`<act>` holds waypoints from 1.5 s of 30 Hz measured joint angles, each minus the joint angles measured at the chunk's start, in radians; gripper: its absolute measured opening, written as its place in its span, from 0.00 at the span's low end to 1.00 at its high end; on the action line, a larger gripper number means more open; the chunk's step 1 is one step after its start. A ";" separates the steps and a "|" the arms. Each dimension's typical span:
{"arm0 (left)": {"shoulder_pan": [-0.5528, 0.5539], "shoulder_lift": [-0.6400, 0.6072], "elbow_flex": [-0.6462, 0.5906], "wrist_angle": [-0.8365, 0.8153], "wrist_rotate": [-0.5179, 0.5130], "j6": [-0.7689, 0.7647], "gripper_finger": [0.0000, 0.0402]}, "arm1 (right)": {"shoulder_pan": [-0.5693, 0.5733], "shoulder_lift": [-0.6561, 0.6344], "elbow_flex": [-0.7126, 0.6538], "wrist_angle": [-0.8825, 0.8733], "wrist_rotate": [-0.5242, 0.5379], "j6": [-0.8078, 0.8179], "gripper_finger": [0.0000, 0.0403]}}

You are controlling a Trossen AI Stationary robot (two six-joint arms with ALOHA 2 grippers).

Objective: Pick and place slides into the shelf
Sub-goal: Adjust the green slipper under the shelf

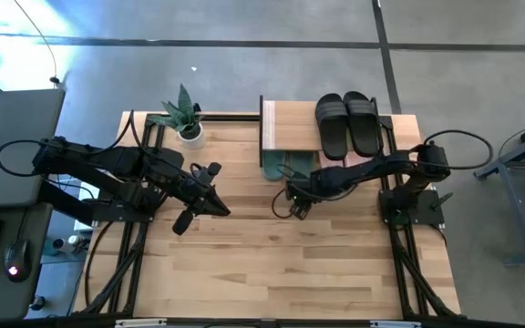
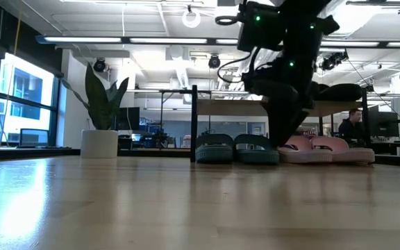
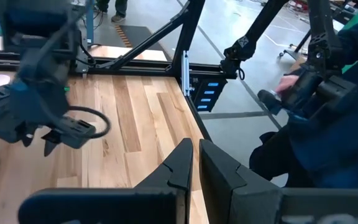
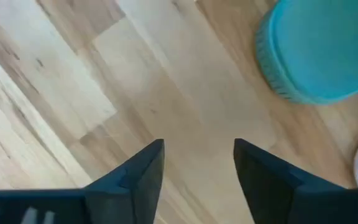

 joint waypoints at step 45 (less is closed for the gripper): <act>0.000 0.000 0.000 0.000 -0.026 0.003 0.04 | -0.083 0.003 -0.247 0.380 0.245 0.284 0.00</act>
